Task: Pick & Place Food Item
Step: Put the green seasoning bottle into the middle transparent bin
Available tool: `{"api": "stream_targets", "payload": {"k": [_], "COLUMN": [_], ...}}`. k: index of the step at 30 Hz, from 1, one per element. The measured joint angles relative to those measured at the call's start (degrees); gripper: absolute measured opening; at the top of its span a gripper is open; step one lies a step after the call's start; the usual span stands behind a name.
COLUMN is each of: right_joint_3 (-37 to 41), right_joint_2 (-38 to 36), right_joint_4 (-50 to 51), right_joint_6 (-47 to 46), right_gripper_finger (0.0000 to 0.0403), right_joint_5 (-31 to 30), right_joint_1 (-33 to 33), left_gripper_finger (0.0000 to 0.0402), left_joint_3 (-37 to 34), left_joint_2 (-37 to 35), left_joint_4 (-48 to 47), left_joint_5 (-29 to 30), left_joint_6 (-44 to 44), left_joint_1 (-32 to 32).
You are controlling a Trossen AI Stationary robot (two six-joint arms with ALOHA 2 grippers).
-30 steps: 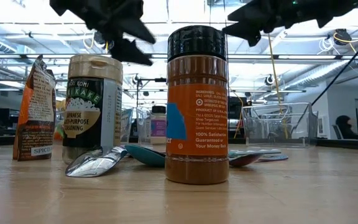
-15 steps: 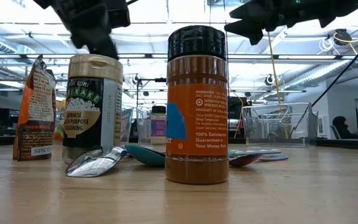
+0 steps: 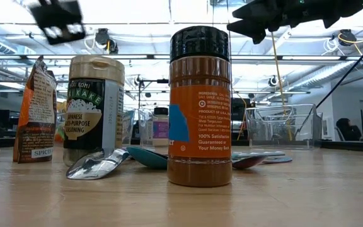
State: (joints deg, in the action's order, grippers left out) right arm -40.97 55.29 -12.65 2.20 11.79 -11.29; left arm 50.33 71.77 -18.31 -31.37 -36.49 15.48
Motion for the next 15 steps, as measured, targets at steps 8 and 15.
{"api": "stream_targets", "payload": {"k": [8, 15], "right_joint_3": [0.0, 0.0], "right_joint_2": [0.0, 0.0], "right_joint_4": [-4.3, -8.2], "right_joint_6": [2.1, 5.4], "right_gripper_finger": [0.0226, 0.0226], "right_joint_5": [0.0, 0.0], "right_joint_1": [0.0, 0.0], "left_gripper_finger": [0.0264, 0.0247], "left_joint_3": [-0.1, -0.1], "left_joint_2": [0.2, 0.2], "left_joint_4": [-6.8, -25.6], "left_joint_5": [-5.7, -0.2], "left_joint_6": [-24.1, -40.8], "left_joint_1": [6.5, 10.6]}}
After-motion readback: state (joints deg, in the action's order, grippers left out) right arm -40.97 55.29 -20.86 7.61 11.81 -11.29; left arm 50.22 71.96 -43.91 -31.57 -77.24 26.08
